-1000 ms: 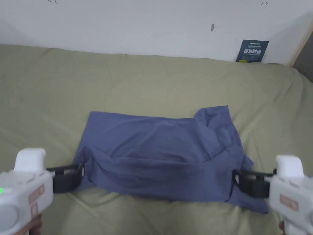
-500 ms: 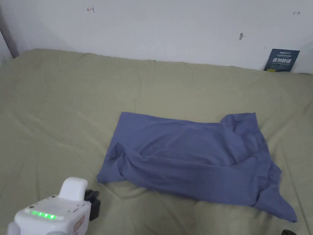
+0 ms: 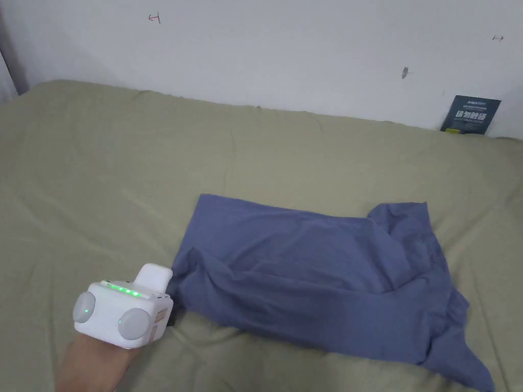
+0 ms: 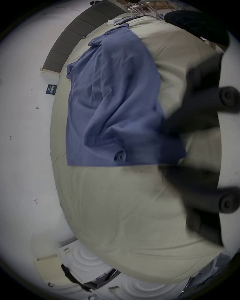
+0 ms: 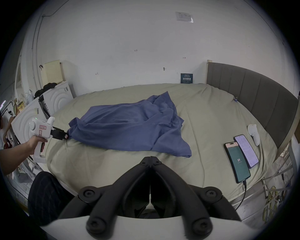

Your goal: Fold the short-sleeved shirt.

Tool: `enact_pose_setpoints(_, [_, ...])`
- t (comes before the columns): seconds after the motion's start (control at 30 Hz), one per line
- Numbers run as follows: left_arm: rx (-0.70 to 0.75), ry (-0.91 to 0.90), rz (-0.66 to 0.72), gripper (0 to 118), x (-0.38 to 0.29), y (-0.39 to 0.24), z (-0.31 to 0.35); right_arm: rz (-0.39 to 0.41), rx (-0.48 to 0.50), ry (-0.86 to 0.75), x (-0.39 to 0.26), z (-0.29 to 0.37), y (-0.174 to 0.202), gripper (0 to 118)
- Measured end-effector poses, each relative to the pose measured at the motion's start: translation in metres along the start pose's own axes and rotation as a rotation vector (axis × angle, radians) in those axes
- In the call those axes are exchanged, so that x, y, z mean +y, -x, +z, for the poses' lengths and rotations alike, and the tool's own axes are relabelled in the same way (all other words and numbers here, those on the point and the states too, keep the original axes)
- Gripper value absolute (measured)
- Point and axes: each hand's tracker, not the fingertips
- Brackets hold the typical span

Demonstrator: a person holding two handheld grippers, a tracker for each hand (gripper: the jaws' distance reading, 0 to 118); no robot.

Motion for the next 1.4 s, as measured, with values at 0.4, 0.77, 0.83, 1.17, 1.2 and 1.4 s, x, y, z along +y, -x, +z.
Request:
enact_pose_setpoints(0.4, [-0.005, -0.017, 0.045, 2, 0.001, 0.004, 0.006, 0.048, -0.039, 0.22, 0.037, -0.139, -0.052, 118])
enact_pose_setpoints(0.77, [-0.034, 0.032, 0.069, 1, 0.007, -0.007, 0.016, 0.022, -0.011, 0.376, 0.037, -0.2, -0.092, 43])
enact_pose_setpoints(0.83, [-0.023, 0.028, 0.066, 1, 0.01, -0.007, 0.025, 0.07, -0.02, 0.326, 0.051, -0.185, -0.085, 6])
enact_pose_setpoints(1.17, [-0.072, -0.077, 0.041, 0, 0.03, 0.001, 0.095, -0.016, 0.078, 0.278, 0.099, -0.117, -0.081, 6])
enact_pose_setpoints(1.2, [-0.069, -0.087, 0.03, 0, 0.028, 0.0, 0.103, -0.012, 0.088, 0.273, 0.103, -0.107, -0.079, 6])
enact_pose_setpoints(1.4, [-0.076, -0.095, 0.004, 0, 0.006, 0.004, 0.142, -0.027, 0.112, 0.288, 0.102, -0.064, -0.086, 6])
